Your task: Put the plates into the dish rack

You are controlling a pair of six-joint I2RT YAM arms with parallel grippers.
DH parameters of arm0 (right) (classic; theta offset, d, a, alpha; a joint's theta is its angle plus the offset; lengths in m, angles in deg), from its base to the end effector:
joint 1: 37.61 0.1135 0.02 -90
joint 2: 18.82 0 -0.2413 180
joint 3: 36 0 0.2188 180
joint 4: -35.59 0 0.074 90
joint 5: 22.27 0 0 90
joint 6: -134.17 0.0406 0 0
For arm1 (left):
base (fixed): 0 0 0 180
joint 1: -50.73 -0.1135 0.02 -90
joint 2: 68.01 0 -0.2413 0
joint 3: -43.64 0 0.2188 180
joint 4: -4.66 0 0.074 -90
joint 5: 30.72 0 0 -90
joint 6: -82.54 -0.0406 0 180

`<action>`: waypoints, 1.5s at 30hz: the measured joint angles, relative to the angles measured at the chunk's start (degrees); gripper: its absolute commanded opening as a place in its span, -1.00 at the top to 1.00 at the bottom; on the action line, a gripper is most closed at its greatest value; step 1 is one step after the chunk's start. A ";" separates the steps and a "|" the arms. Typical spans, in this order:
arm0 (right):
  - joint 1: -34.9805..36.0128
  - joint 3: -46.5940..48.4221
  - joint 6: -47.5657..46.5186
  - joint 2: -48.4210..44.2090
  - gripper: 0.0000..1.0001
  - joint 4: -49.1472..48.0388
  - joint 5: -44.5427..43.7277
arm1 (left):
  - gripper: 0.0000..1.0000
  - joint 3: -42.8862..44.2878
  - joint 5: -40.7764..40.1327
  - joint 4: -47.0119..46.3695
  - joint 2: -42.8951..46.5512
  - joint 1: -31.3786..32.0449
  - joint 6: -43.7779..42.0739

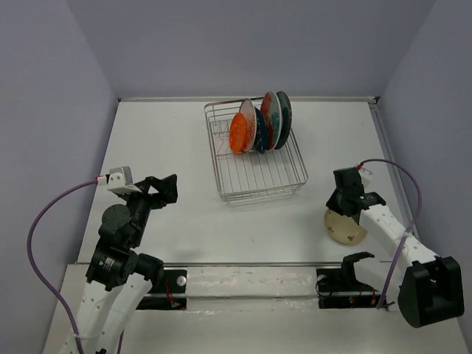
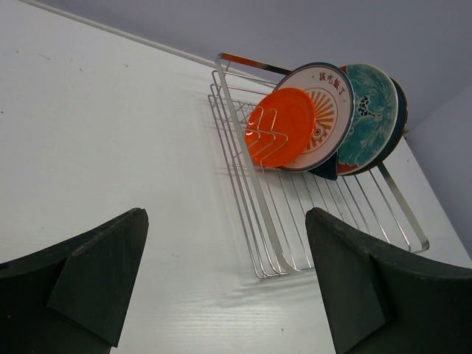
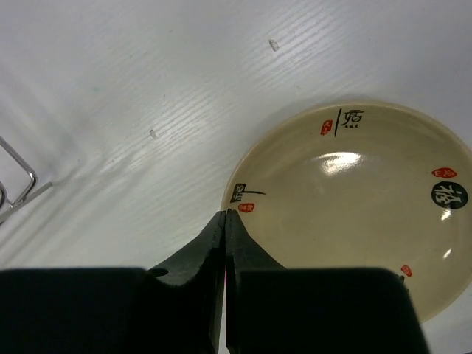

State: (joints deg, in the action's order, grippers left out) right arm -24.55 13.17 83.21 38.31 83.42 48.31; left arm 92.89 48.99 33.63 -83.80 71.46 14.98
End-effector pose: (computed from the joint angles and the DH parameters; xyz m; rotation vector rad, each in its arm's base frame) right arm 0.1675 0.0250 0.1930 0.6799 2.3703 -0.0458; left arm 0.0811 -0.0229 0.3087 -0.1690 1.5024 -0.4727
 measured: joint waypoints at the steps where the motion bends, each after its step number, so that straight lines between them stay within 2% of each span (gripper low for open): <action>1: -0.68 -0.02 0.26 1.05 0.86 -0.22 0.59 | -0.98 0.00 0.02 0.00 0.13 0.00 0.00; 9: -7.43 -2.62 1.81 4.94 0.86 -5.77 5.05 | -0.98 0.00 0.00 0.02 0.31 0.09 -0.02; 18: -9.55 -2.78 1.62 12.70 0.86 -12.55 9.70 | -0.98 0.00 -0.02 0.02 0.33 0.15 -0.02; 23: -10.71 -1.16 0.85 15.87 0.86 -17.03 12.20 | -0.98 0.00 -0.04 0.02 0.28 0.15 -0.02; 35: -21.20 6.38 -3.06 27.93 0.86 -34.45 21.84 | -0.98 0.00 -0.42 0.04 -0.04 0.15 -0.02; 38: -23.04 6.56 -3.04 26.14 0.55 -36.48 24.65 | -0.98 0.00 -0.46 0.07 -0.22 0.15 -0.02; 39: -23.50 6.08 -3.04 24.04 0.37 -36.72 25.11 | -0.98 0.00 -0.46 0.04 -0.22 0.15 -0.02; 41: -23.50 4.70 -2.56 19.02 0.17 -35.80 24.59 | -0.98 0.00 -0.44 0.04 -0.22 0.15 -0.02; 43: -23.50 3.74 -1.68 13.53 0.05 -33.00 22.38 | -0.98 0.00 -0.35 0.02 -0.22 0.15 -0.02; 45: -23.63 2.47 -0.94 9.77 0.05 -30.91 19.15 | -0.98 0.00 -0.28 0.02 -0.20 0.15 -0.02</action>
State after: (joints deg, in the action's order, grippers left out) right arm -48.18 15.64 82.28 48.08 52.52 67.46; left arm 92.89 48.71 33.65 -84.00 71.61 14.96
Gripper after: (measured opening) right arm 0.462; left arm 0.990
